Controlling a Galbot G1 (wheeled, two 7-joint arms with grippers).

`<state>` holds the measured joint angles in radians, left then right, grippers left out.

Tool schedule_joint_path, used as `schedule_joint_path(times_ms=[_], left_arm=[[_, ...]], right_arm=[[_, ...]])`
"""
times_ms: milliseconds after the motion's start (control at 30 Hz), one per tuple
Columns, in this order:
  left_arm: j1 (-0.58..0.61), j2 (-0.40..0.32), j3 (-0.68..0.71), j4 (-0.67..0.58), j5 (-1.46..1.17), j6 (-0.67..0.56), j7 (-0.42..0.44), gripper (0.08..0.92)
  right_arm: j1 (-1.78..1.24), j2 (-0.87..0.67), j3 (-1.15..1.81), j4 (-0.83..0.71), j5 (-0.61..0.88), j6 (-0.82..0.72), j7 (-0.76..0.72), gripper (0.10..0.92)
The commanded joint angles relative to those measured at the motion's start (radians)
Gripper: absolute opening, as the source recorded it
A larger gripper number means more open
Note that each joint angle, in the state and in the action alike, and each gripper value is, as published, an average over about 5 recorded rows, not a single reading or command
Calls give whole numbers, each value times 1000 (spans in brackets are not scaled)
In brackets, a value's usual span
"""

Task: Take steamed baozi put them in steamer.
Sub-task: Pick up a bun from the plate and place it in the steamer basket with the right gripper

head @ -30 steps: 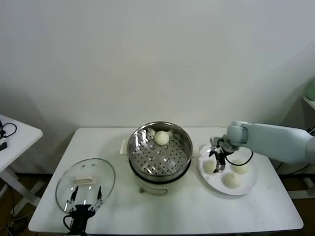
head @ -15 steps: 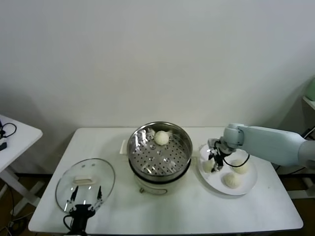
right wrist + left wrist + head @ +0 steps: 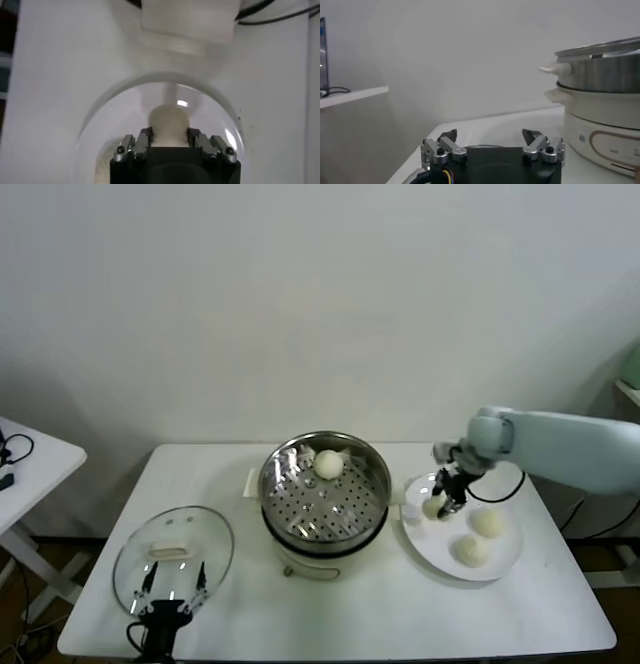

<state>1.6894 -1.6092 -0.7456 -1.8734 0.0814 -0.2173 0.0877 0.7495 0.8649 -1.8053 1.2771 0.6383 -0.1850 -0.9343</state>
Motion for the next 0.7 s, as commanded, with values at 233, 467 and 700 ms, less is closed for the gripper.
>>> schedule_joint_path(times_ms=[233, 467, 700], left_arm=[[19, -49, 12, -28, -1, 1, 1, 823], [22, -49, 23, -34, 1, -2, 2, 823], [29, -49, 18, -49, -8, -2, 3, 823]], right_arm=[[570, 85, -70, 253, 322, 1, -175, 490], [462, 236, 141, 262, 384, -112, -87, 475], [228, 378, 225, 199, 309, -193, 38, 475]])
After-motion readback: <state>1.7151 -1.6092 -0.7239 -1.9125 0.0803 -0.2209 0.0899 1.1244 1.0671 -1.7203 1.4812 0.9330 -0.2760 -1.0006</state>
